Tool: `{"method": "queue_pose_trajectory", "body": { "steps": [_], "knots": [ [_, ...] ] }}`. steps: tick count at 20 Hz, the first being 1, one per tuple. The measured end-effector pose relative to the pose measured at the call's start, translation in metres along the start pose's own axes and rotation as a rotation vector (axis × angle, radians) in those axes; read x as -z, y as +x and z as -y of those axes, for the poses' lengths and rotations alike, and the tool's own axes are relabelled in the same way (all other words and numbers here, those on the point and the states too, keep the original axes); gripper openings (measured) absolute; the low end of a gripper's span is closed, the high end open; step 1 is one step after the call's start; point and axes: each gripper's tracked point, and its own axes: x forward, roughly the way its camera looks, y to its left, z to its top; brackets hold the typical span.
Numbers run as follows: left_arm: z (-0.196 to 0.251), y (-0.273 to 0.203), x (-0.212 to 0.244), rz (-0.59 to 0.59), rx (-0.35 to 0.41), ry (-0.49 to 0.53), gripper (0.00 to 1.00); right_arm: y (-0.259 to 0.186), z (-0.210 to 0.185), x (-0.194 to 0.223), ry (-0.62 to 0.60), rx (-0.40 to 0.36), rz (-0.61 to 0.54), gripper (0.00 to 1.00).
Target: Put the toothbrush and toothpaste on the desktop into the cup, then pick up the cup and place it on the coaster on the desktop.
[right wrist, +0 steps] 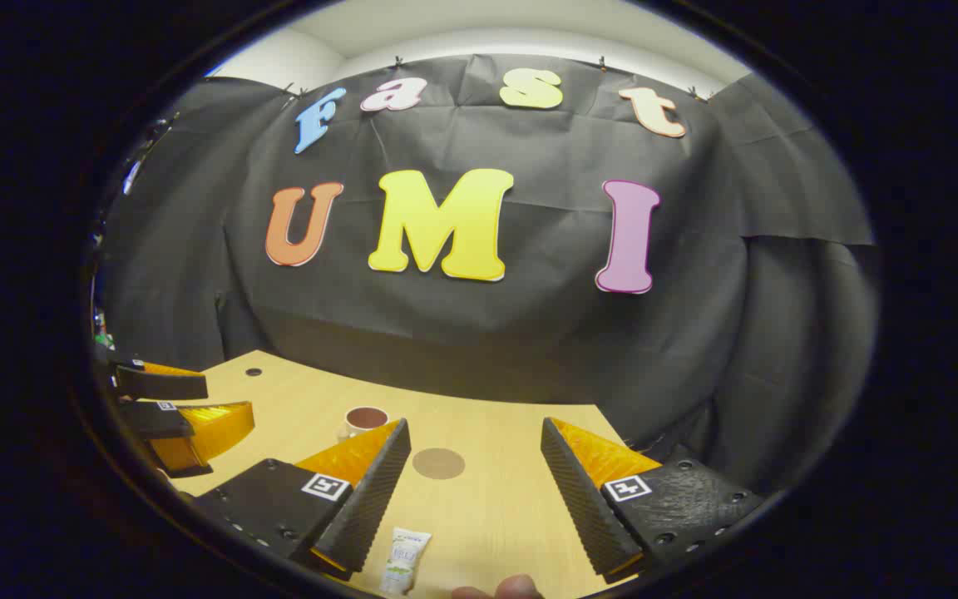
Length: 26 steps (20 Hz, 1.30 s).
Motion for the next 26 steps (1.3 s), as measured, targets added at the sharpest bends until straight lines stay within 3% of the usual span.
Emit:
{"method": "queue_pose_trajectory", "body": {
  "steps": [12, 19, 26],
  "knots": [
    [0.003, 0.005, 0.013, -0.050, -0.005, -0.002, 0.97, 0.006, -0.003, 0.016, -0.022, -0.027, -0.055, 0.95],
    [0.005, 0.006, 0.023, -0.093, -0.004, -0.001, 0.97, 0.008, -0.013, 0.036, -0.042, -0.087, -0.124, 0.95],
    [0.016, -0.002, 0.089, -0.326, 0.042, -0.013, 0.97, 0.003, -0.026, 0.072, -0.054, -0.159, -0.256, 0.95]
  ]
}}
